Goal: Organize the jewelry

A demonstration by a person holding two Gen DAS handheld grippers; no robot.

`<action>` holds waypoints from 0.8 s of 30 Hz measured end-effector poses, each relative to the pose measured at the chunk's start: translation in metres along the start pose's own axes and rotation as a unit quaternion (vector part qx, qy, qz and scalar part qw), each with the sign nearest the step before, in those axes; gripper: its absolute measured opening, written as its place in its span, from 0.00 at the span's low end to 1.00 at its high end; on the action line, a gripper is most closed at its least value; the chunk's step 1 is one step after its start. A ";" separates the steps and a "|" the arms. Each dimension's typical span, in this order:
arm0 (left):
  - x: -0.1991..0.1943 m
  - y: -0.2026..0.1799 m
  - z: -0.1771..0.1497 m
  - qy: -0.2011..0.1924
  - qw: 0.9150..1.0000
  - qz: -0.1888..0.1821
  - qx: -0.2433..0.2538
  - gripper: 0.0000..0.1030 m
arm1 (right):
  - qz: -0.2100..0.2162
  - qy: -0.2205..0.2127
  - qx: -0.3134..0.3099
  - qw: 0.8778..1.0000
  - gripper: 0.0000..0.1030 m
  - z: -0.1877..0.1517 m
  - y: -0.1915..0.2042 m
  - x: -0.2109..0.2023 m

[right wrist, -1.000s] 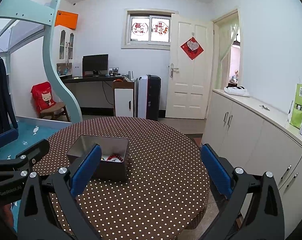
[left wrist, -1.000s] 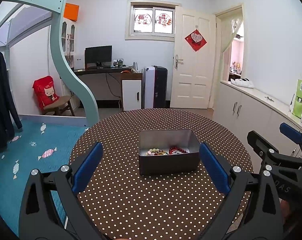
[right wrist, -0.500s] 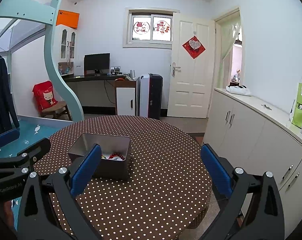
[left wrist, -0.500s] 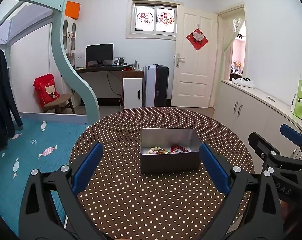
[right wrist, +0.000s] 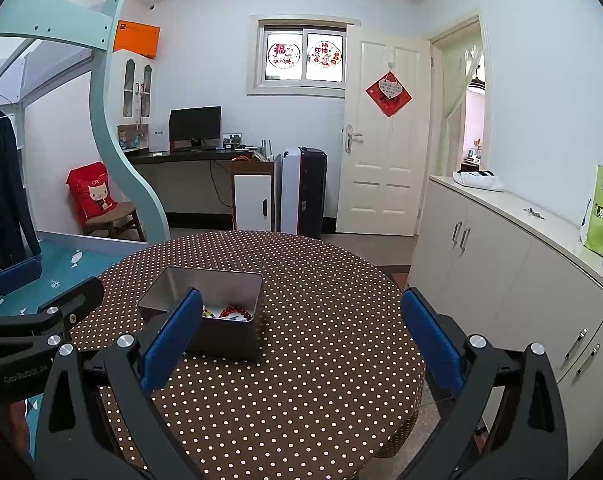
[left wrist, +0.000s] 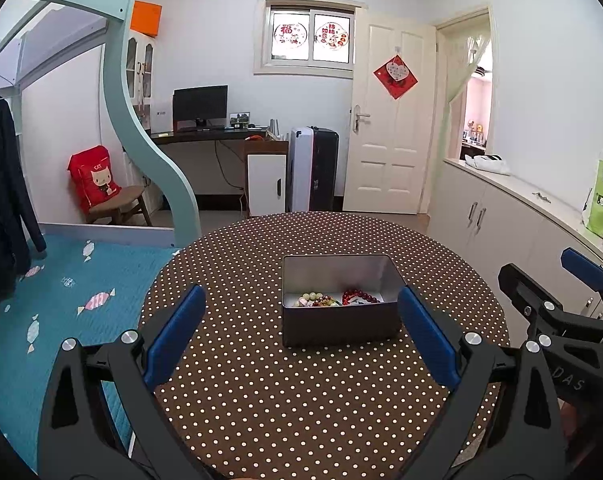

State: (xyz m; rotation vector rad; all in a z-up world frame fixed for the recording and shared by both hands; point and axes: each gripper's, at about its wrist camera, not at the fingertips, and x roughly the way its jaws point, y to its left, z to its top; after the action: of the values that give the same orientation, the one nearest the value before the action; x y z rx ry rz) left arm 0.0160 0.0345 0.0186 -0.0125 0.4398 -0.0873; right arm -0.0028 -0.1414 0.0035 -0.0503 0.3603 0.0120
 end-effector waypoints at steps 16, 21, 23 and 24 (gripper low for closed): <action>0.002 -0.002 -0.001 0.007 1.000 0.005 0.001 0.94 | 0.001 0.006 0.000 1.000 0.93 -0.001 0.000 0.004; 0.006 -0.002 -0.001 0.009 1.000 0.007 0.000 0.94 | 0.002 0.010 0.000 1.000 0.93 -0.001 0.000 0.007; 0.008 -0.001 -0.002 0.011 1.000 0.006 0.000 0.94 | 0.003 0.011 -0.001 1.000 0.93 -0.001 0.001 0.007; 0.009 -0.001 -0.003 0.013 1.000 0.006 0.000 0.94 | 0.004 0.011 -0.001 1.000 0.93 -0.001 0.000 0.008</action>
State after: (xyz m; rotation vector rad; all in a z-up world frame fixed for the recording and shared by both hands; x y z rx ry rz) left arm 0.0227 0.0329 0.0122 -0.0094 0.4654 -0.0749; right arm 0.0040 -0.1410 -0.0003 -0.0516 0.3828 0.0192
